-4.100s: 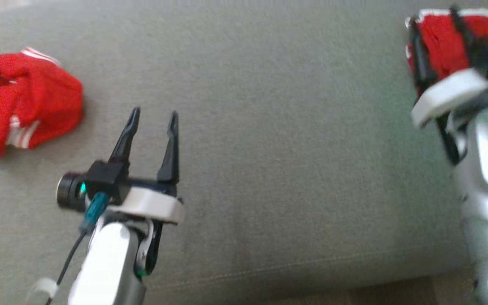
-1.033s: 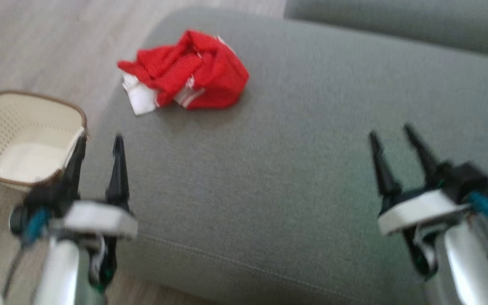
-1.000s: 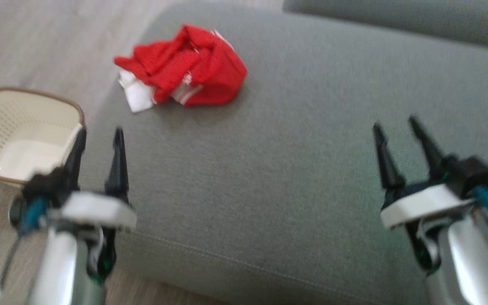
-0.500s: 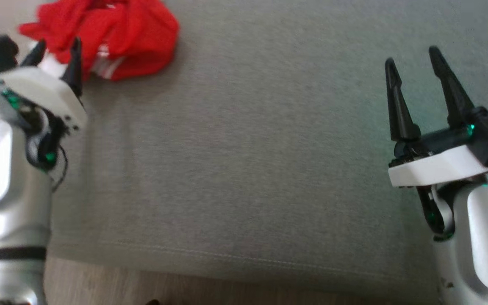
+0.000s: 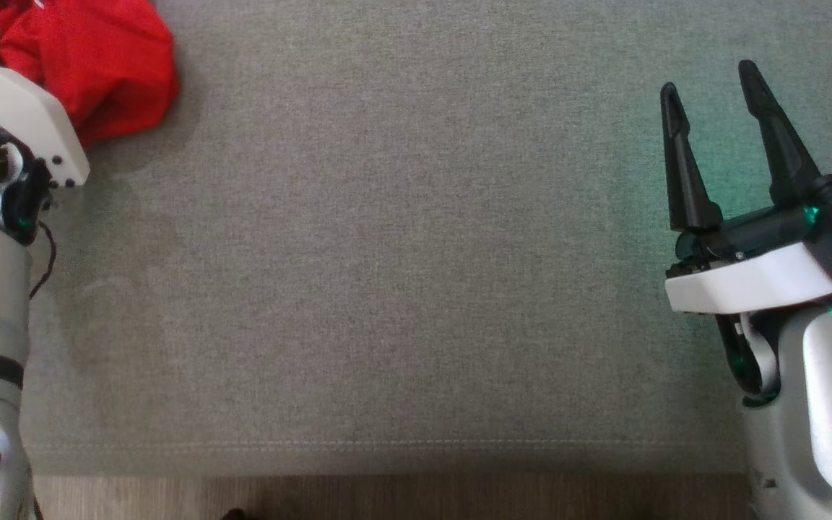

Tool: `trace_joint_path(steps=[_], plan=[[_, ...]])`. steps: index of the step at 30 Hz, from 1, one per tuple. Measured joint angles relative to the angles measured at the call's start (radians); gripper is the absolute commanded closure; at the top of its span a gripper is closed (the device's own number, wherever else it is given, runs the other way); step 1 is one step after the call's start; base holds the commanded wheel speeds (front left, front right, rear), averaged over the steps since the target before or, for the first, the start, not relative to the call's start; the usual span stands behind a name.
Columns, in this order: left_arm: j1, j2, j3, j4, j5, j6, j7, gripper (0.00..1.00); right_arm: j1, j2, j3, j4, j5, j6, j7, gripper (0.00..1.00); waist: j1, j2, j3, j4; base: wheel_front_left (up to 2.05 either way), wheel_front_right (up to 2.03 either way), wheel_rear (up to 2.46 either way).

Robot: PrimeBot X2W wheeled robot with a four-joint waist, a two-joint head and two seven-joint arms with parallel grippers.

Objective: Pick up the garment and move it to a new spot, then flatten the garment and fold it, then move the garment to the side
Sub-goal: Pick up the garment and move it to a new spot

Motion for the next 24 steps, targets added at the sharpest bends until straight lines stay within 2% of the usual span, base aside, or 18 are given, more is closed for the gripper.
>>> trace_joint_path(steps=[6, 13, 19, 24], plan=[[-0.020, -0.003, -0.024, 0.042, -0.014, -0.007, -0.067, 1.00, 0.000, 0.000, -0.002, 0.009, -0.008, 0.000, -0.004, 0.00, 0.0000, 0.0000, -0.011, 0.011, 0.00, 0.00, 0.00], [-0.020, -0.010, -0.048, 0.004, -0.030, -0.008, -0.237, 1.00, 0.001, 0.000, -0.005, 0.050, -0.005, 0.000, -0.017, 0.00, -0.0002, 0.0000, -0.075, 0.035, 0.00, 0.00, 0.00], [0.005, -0.024, -0.045, -0.124, -0.067, -0.014, -0.394, 1.00, 0.012, 0.000, -0.014, 0.098, 0.012, 0.000, -0.035, 0.00, -0.0003, 0.0000, -0.166, 0.051, 0.00, 0.00, 0.00], [0.094, -0.057, -0.052, -0.325, -0.114, -0.014, -0.417, 1.00, 0.048, 0.000, -0.019, 0.135, 0.031, 0.000, -0.054, 0.00, -0.0003, 0.0000, -0.264, 0.051, 0.00, 0.00, 0.00]])
